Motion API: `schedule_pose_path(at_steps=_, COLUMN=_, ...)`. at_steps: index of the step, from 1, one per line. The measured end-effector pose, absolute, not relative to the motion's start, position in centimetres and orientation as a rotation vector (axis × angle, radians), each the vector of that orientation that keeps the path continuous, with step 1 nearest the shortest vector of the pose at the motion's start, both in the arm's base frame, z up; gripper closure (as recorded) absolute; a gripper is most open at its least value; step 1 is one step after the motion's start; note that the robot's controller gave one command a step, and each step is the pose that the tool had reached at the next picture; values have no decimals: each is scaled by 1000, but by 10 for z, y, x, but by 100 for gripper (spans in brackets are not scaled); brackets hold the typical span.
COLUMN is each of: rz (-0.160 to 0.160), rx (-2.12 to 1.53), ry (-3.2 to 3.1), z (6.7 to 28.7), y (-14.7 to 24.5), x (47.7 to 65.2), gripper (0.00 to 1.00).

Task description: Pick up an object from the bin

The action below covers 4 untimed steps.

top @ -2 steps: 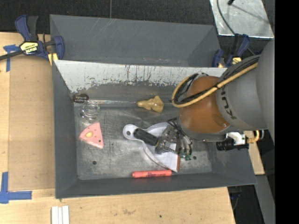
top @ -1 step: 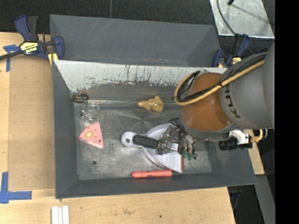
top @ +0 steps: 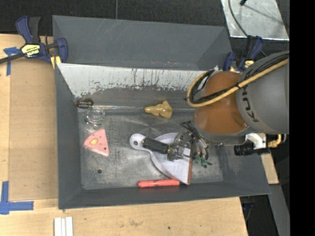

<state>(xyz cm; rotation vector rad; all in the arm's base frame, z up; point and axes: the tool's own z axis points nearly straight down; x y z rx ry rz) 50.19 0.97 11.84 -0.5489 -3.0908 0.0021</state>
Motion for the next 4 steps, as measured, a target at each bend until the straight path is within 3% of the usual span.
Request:
schedule_pose_path(at_steps=2, rz=-1, rx=-548, ry=-3099, z=150, y=10, x=503, gripper=100)
schedule_pose_path(at_steps=4, rz=0, rx=-546, ry=-3094, z=163, y=9, x=503, gripper=100)
